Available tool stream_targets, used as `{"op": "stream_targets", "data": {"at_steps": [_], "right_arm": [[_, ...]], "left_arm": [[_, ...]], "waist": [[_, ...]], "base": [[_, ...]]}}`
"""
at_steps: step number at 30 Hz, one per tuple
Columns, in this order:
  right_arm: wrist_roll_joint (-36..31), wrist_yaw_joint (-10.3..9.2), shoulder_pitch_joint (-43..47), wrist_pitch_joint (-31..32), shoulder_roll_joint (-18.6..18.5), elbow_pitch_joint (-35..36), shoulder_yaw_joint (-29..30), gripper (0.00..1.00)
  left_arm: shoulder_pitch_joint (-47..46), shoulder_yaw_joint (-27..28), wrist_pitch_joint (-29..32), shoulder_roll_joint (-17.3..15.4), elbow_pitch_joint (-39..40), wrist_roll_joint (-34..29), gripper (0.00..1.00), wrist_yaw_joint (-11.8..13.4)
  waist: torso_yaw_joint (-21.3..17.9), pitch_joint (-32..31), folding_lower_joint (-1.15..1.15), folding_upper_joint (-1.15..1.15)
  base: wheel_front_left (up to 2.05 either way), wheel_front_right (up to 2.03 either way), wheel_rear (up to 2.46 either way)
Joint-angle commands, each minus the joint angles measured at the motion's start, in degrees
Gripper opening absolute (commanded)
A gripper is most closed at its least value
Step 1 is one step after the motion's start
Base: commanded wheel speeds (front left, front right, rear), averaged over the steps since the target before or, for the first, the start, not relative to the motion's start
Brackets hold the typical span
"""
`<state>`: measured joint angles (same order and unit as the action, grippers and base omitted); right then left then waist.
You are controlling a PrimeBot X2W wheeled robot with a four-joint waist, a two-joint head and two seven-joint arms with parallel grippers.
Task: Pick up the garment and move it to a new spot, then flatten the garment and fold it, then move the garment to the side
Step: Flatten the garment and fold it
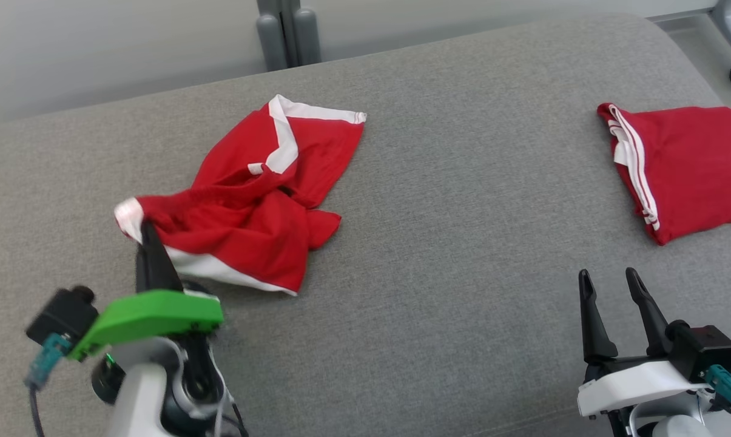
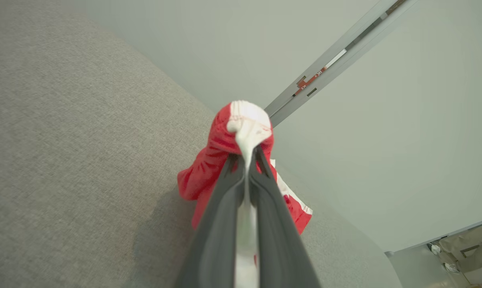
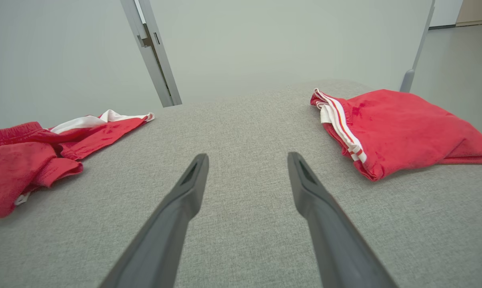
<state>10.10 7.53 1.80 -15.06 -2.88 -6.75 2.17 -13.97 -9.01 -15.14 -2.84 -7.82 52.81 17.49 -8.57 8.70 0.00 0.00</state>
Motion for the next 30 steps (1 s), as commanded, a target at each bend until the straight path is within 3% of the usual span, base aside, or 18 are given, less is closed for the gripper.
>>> {"op": "stream_targets", "data": {"at_steps": [1,2,4,5,6,8,11,15,19,24,30], "right_arm": [[-0.4,-0.09,0.3,-0.1,0.0,0.2,-0.1,1.00],[-0.6,-0.09,0.4,-0.1,0.0,0.2,-0.2,1.00],[-0.9,-0.09,0.5,-0.2,-0.1,0.1,-0.2,1.00],[-1.1,-0.09,0.5,-0.1,-0.1,0.2,-0.2,1.00],[-1.3,-0.09,0.7,-0.1,-0.1,0.1,-0.1,1.00],[-1.5,-0.09,0.8,-0.1,-0.1,0.3,0.1,1.00],[-1.7,-0.09,1.1,-0.2,-0.1,0.5,0.2,1.00],[-1.5,-0.09,1.6,-0.1,-0.1,1.0,0.5,1.00],[-1.0,-0.09,2.3,-0.1,-0.1,1.1,0.6,1.00],[-0.3,-0.09,1.6,-0.1,-0.1,0.7,-0.6,1.00],[0.3,-0.09,0.9,-0.1,0.0,0.2,-0.9,1.00]], "left_arm": [[2.9,-1.6,0.0,-0.1,-0.6,0.8,0.00,-1.3],[5.0,-3.3,0.0,-0.1,-1.6,1.5,0.00,-2.3],[6.9,-6.9,0.0,-0.1,-2.6,1.8,0.45,-4.8],[7.8,-8.8,0.0,-0.2,-3.6,1.4,0.82,-5.9],[9.0,-11.6,0.0,-0.2,-5.1,0.6,1.00,-7.1],[9.7,-13.6,0.0,-0.4,-6.5,-2.3,1.00,-7.9],[10.4,-17.5,0.1,-3.9,-6.5,-7.7,1.00,-8.2],[10.8,-21.6,5.3,-11.9,-1.1,-15.1,1.00,-5.7],[7.5,-24.2,12.9,-21.3,9.1,-21.6,1.00,-5.7],[3.4,-26.8,23.4,-29.2,16.1,-24.6,1.00,-9.1],[-0.7,-29.2,30.0,-32.9,13.4,-24.7,1.00,-14.2]], "waist": [[1.9,0.7,0.00,0.00],[2.5,0.8,0.00,0.00],[3.3,0.8,0.00,0.00],[3.6,0.7,0.00,0.00],[4.0,0.6,0.00,0.00],[4.5,0.3,0.00,0.00],[4.8,-0.1,0.00,0.00],[4.9,-0.5,0.00,0.00],[4.8,-0.7,0.00,0.00],[3.6,-0.4,0.00,0.00],[1.3,0.0,0.00,0.00]], "base": [[0.00,0.00,0.00],[0.00,0.00,0.00],[0.00,0.00,0.00],[0.00,0.00,0.00],[0.00,0.00,0.00],[0.00,0.00,0.00],[0.00,0.00,0.00],[0.00,0.00,0.00],[0.00,0.00,0.00],[0.00,0.00,0.00],[0.00,0.00,0.00]]}}
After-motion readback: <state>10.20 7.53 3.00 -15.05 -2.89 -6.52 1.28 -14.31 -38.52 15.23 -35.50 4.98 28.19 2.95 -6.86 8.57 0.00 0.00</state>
